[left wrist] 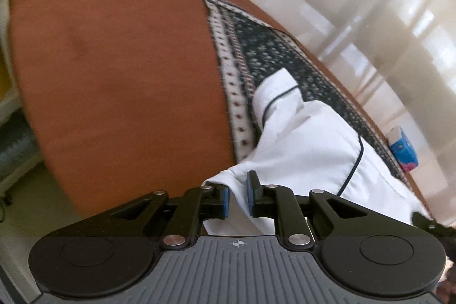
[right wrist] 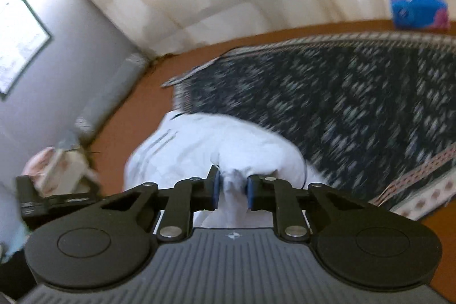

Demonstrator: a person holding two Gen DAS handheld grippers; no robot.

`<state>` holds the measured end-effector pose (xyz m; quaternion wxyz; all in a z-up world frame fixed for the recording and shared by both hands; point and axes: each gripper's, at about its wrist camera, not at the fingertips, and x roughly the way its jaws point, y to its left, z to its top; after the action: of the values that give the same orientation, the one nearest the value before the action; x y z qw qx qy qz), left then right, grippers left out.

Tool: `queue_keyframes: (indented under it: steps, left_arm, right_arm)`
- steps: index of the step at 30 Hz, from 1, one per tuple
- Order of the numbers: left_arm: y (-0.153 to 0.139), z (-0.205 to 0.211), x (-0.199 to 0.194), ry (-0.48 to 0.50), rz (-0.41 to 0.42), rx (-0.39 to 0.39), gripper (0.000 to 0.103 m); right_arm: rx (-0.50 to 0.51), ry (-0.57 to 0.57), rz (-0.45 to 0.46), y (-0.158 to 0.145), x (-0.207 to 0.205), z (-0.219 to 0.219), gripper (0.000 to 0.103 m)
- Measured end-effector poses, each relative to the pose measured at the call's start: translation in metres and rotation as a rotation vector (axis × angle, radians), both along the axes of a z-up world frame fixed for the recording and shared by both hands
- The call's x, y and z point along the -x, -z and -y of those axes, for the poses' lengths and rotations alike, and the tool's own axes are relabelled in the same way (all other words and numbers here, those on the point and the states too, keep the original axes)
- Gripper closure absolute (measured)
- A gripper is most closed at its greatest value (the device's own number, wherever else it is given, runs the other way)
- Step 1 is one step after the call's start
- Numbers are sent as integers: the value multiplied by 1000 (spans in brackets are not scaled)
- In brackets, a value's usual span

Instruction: Fold clothes

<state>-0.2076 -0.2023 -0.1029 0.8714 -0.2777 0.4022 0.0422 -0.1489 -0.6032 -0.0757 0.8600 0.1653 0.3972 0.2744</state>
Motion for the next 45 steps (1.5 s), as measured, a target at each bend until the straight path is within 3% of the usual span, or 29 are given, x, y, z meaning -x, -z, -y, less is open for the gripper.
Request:
queue_keyframes:
  steps: [9, 13, 16, 20, 25, 30, 32, 33, 34, 40, 45]
  left_arm:
    - [18, 10, -21, 64, -7, -32, 84]
    - [1, -4, -2, 112, -5, -28, 73]
    - [-19, -10, 21, 150, 6, -48, 67]
    - [-42, 0, 39, 182, 48, -148, 54]
    - [-47, 12, 29, 224, 62, -167, 51]
    - [-40, 23, 22, 253, 45, -185, 51]
    - [-41, 26, 24, 286, 46, -177, 51]
    - [-41, 29, 27, 318, 40, -182, 51]
    - [-41, 32, 30, 350, 34, -187, 51]
    - [-14, 61, 38, 480, -48, -166, 51]
    - [-4, 85, 28, 503, -9, -94, 48]
  right_arm:
    - [121, 52, -21, 41, -29, -4, 81]
    - [141, 54, 3, 19, -11, -3, 67]
    - [177, 19, 67, -8, 18, -1, 63]
    - [194, -110, 114, -24, 65, -12, 63]
    - [305, -238, 139, -9, 103, -37, 56]
    - [403, -321, 171, 4, 126, -61, 55]
    - [421, -315, 187, 4, 125, -65, 69]
    - [413, -307, 186, 3, 124, -64, 83]
    - [401, -300, 181, 2, 123, -63, 89]
    - [366, -291, 183, -7, 121, -58, 98]
    - [338, -363, 237, -18, 128, -65, 99]
